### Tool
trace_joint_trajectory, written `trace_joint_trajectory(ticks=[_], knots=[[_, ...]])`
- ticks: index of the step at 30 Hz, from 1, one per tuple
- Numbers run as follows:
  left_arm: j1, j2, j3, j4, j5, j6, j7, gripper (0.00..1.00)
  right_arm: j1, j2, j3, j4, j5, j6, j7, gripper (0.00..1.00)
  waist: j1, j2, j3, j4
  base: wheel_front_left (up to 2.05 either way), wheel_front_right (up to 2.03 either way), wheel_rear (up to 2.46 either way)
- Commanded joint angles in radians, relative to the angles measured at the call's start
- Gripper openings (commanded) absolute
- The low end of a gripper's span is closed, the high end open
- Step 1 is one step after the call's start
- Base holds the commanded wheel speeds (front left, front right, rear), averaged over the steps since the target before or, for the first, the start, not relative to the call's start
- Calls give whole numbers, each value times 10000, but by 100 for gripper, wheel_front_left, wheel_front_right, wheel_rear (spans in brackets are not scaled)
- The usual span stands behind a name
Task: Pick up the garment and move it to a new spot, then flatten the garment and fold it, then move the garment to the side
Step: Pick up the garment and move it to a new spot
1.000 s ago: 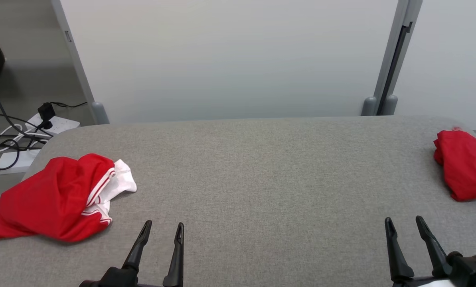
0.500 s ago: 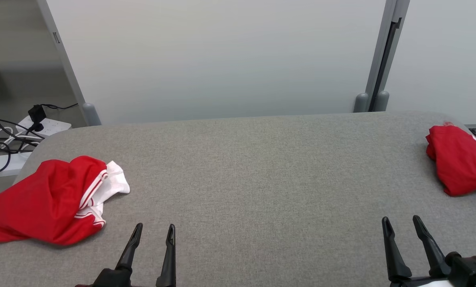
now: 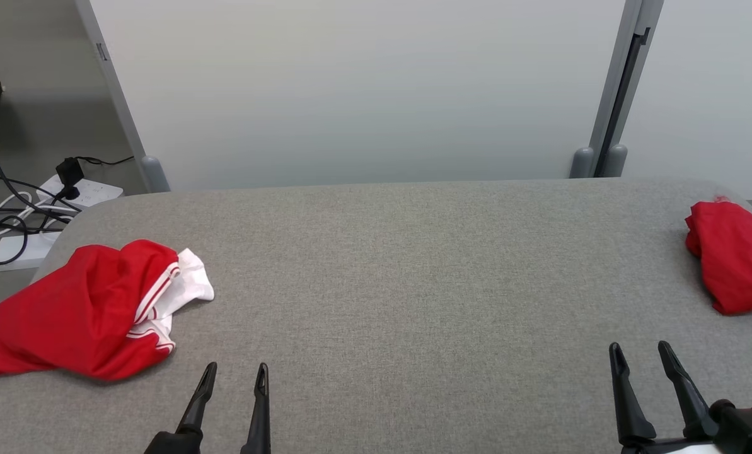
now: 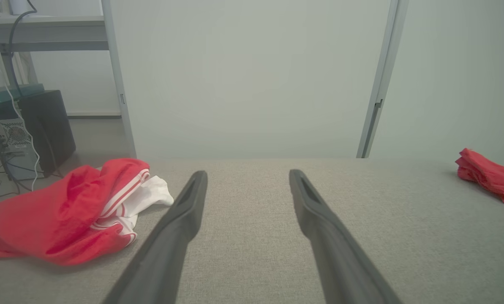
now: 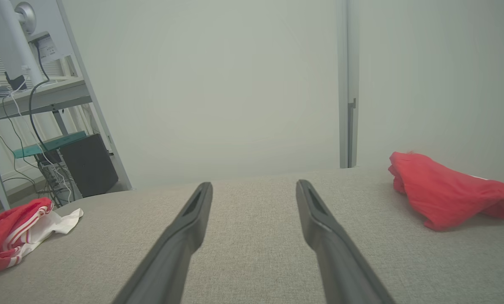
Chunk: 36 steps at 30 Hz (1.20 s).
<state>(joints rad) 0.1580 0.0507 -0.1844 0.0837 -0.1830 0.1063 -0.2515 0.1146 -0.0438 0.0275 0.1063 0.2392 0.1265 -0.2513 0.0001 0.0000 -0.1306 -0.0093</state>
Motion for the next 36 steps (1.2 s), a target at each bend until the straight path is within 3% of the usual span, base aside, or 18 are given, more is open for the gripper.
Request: trace_joint_trajectory(ticks=[1, 12, 36], knots=[[-375, -4, 339, -188, 112, -5, -103, 100, -109, -128, 136, -339, 2, 42, -105, 100, -1, 0, 0, 37, 0, 0, 0], [-501, -5, 382, -265, 197, 20, -103, 100, -102, -98, 210, -344, 44, 42, -105, 100, -1, 0, 9, 803, 0, 0, 0], [-602, -5, 336, -549, 367, 11, -103, 100, -151, -66, 529, -385, 384, 42, -105, 100, -1, 0, 151, 4269, 0, 0, 0]])
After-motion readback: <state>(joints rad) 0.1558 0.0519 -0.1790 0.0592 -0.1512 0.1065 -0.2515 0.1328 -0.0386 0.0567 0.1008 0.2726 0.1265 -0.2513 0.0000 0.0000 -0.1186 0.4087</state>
